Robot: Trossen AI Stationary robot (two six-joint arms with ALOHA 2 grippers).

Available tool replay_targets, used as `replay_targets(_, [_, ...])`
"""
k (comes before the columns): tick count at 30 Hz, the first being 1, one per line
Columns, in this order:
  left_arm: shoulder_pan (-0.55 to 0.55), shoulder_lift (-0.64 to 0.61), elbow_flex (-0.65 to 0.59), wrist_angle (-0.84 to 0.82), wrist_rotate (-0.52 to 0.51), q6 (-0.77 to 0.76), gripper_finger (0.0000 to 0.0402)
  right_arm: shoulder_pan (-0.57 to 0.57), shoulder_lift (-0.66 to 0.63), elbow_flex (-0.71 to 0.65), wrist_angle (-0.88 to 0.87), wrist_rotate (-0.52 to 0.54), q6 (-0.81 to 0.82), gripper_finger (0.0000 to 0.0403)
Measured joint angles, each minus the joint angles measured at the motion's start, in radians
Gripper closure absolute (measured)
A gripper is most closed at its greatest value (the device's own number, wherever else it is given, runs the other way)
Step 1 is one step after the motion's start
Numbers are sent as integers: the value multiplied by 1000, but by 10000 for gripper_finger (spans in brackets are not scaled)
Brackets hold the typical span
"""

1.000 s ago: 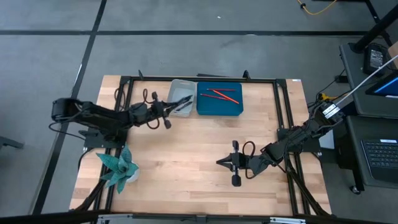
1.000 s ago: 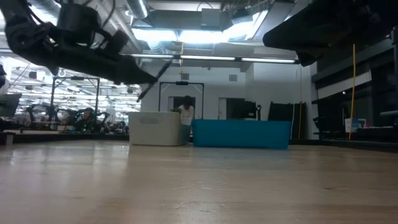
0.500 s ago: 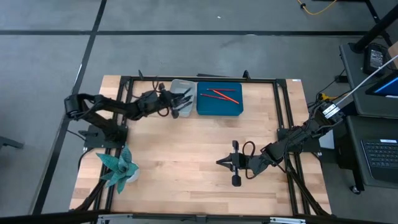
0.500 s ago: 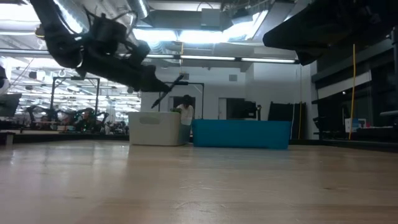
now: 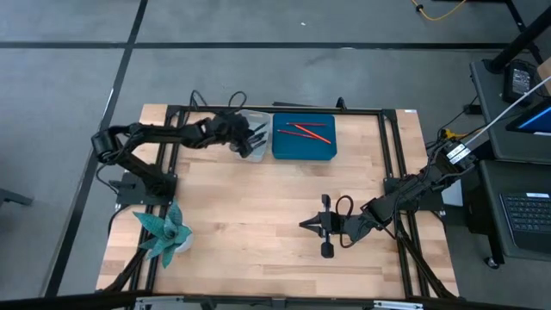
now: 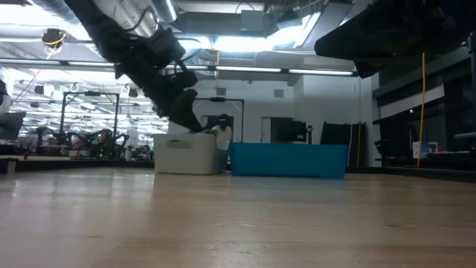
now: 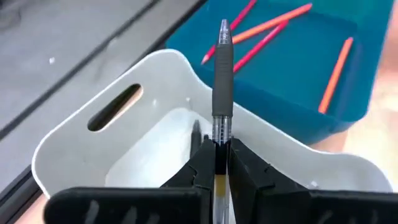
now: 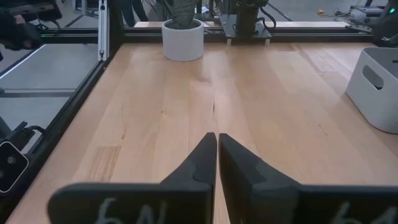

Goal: Sort pens & pencils
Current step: Put the black pen into the gray bin

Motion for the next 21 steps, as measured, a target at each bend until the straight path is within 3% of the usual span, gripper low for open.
replay_targets(11, [27, 76, 199, -370, 66, -27, 383, 0, 0, 0, -1, -1, 0, 382])
replay_targets(21, [47, 143, 209, -425, 91, -29, 383, 0, 0, 0, -3, -9, 16, 382])
